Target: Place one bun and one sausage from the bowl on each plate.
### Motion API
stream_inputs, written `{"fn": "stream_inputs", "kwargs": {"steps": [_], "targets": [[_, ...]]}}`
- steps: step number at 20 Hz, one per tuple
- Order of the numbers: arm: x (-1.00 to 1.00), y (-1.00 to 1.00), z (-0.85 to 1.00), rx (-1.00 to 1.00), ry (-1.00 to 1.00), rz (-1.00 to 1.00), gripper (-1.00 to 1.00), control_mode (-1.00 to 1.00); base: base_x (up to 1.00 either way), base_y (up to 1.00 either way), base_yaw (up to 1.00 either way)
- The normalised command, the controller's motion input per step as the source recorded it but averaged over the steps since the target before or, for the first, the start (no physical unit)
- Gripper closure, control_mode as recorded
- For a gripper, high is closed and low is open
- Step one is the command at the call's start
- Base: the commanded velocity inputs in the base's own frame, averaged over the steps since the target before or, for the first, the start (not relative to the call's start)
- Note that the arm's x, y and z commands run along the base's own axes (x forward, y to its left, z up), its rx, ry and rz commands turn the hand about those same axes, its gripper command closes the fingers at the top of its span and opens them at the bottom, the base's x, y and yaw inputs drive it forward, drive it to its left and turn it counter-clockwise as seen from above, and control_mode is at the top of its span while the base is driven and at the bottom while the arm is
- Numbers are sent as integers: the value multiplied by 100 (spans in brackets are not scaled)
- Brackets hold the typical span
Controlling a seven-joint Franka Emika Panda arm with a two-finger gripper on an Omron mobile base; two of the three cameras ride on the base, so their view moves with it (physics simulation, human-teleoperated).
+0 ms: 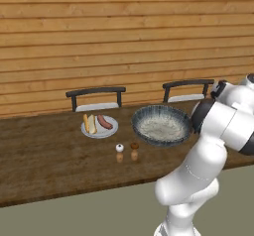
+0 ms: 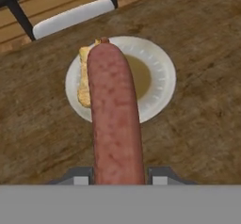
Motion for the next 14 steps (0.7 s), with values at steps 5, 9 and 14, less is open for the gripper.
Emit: {"fn": "stream_inputs", "kwargs": {"steps": [5, 9, 14], "targets": [[5, -19, -29, 0, -5, 0, 100, -100, 0, 0, 0], [16, -13, -25, 0, -7, 0, 100, -100, 0, 0, 0], [22, -1, -13, 0, -7, 0, 100, -100, 0, 0, 0]]}}
